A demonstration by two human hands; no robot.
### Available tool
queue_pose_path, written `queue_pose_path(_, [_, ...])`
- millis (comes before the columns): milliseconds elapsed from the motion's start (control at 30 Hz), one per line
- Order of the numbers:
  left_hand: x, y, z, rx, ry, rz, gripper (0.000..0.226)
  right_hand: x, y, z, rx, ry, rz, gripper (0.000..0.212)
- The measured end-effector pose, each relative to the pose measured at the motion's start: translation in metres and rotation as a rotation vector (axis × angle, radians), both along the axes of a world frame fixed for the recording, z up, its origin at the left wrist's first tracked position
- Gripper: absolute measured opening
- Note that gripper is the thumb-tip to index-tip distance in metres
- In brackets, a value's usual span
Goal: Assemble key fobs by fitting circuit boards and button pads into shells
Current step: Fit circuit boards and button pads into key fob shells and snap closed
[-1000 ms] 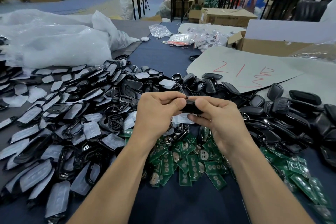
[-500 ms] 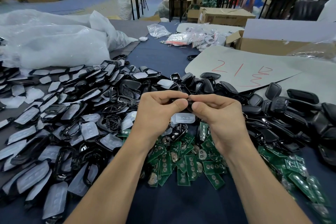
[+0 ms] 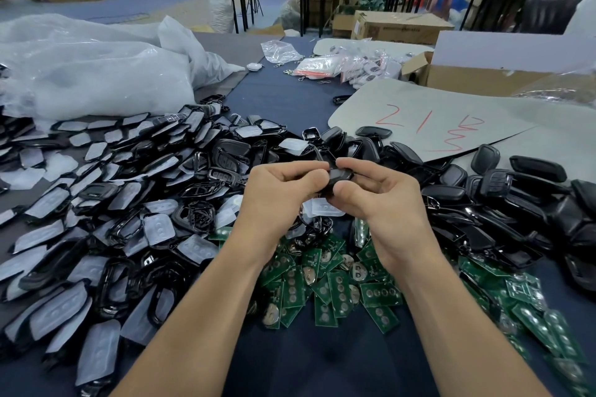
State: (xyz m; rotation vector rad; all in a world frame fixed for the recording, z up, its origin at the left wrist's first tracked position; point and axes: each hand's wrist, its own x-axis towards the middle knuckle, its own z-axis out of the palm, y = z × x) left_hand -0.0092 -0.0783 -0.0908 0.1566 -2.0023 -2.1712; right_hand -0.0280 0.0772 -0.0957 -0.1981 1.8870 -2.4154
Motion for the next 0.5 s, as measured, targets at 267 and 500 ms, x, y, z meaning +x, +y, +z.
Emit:
queue_pose_path(267, [0.0018, -0.0010, 0.0014, 0.013, 0.000, -0.083, 0.028, 0.0000, 0.0020, 0.0015, -0.103, -0.029, -0.016, 0.028])
queue_pose_path(500, [0.0014, 0.0053, -0.0003, 0.131, 0.017, -0.069, 0.023, -0.0004, 0.0008, 0.0040, -0.214, -0.074, 0.009, 0.023])
